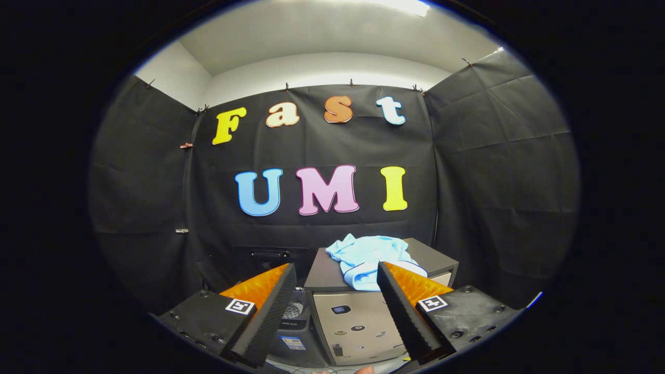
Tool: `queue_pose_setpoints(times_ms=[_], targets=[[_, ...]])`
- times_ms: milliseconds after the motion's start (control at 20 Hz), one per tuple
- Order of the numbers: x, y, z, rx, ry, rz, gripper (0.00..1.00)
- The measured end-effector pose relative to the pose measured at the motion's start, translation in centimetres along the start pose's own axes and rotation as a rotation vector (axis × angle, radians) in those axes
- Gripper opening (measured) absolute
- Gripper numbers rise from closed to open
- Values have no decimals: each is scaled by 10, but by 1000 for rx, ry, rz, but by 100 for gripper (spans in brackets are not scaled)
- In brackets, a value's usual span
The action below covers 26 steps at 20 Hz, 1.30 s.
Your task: Put the clothes into the washing machine and then close the washing machine lid.
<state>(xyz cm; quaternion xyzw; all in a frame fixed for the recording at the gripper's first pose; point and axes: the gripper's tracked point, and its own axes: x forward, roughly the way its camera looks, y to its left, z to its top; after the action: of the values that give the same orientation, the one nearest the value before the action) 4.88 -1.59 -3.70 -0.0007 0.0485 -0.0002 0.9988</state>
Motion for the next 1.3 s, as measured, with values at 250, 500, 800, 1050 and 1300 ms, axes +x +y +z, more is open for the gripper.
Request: queue_pose_setpoints(times_ms=[250,500,800,1050,1300], targets=[[51,-12,-4,6,77,13,98],[118,-37,-8,-41,197,-14,98],[212,-62,-47,-54,385,-44,99],[284,-99,-95,-139,495,-143,100],[315,-122,-139,-126,581,-187,98]])
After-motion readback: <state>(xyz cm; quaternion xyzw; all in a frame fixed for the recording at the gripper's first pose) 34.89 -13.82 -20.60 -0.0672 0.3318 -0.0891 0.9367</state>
